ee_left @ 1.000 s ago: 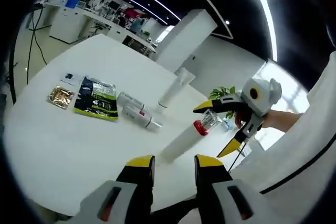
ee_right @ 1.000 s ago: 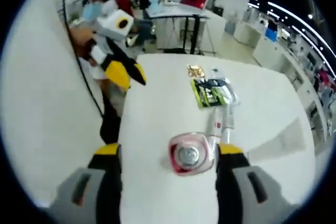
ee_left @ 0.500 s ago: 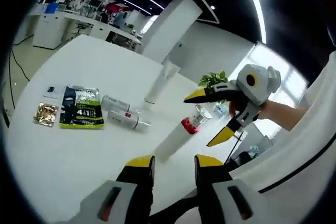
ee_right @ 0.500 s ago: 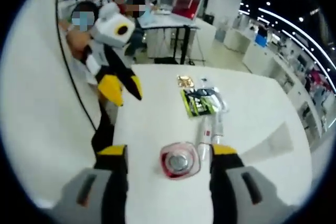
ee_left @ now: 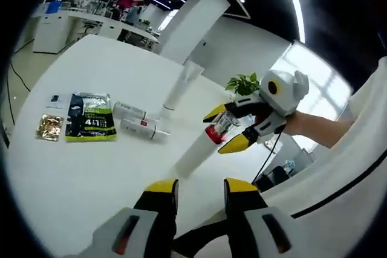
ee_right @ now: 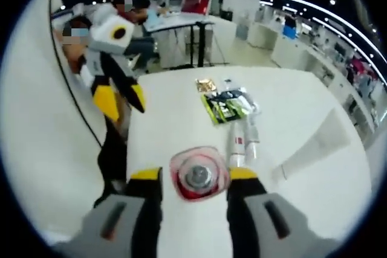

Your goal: Arrange the skincare products in the storage area until every visible bottle or jar stands upright without overlapping.

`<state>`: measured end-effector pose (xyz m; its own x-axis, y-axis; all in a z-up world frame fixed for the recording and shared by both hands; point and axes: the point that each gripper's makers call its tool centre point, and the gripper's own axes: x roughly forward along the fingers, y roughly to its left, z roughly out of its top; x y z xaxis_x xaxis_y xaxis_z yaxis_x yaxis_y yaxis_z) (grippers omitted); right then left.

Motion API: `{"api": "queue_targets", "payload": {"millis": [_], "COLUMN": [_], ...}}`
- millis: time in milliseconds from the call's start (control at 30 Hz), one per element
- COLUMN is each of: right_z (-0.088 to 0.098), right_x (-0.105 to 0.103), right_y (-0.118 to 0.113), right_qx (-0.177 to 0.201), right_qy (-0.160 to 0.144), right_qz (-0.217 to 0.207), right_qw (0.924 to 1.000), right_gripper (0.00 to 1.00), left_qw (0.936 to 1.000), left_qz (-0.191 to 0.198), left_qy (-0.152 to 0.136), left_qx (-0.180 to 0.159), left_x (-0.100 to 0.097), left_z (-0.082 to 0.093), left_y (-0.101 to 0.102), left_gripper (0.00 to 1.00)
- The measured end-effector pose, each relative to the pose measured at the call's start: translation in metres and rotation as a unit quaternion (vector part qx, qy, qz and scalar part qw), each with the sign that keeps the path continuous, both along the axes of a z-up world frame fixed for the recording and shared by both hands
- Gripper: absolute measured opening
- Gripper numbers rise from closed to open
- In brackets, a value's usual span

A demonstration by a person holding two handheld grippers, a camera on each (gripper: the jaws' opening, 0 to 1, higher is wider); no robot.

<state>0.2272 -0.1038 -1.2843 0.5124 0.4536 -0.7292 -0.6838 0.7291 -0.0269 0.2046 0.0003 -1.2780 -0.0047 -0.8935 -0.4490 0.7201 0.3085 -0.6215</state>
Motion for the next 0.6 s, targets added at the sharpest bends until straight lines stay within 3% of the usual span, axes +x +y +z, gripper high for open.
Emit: {"api": "queue_targets", "payload": {"millis": [200, 267, 367, 400, 433, 600], "right_z": [-0.009, -0.014, -0.025, -0.030, -0.034, -0.034], "right_x": [-0.002, 0.000, -0.001, -0.002, -0.003, 0.006], "right_y": [-0.006, -0.010, -0.010, -0.012, -0.014, -0.015], "right_qx": [0.014, 0.032, 0.078, 0.101, 0.099, 0.135], "right_qy": [-0.007, -0.010, 0.002, 0.012, 0.017, -0.022], "right_qz": [-0.051, -0.092, -0.139, -0.167, -0.174, -0.218], "right_qw": [0.9986, 0.9952, 0.9873, 0.9807, 0.9796, 0.9664], "right_gripper": [0.38, 0.43, 0.43, 0.43, 0.43, 0.41], "left_qw": [0.9999, 0.9999, 0.9998, 0.9997, 0.9995, 0.9988], "left_qz": [-0.007, -0.008, -0.016, -0.024, -0.030, -0.045], "left_qy": [-0.002, -0.001, -0.001, -0.004, -0.007, -0.009], "left_qx": [0.007, 0.008, 0.009, 0.010, 0.012, 0.020], "left_x": [0.008, 0.011, 0.011, 0.010, 0.010, 0.015], "left_z": [0.001, 0.000, 0.002, 0.003, 0.003, 0.002], "left_y": [0.000, -0.002, -0.006, -0.008, -0.010, -0.016], "left_gripper": [0.31, 0.31, 0.30, 0.30, 0.30, 0.30]}}
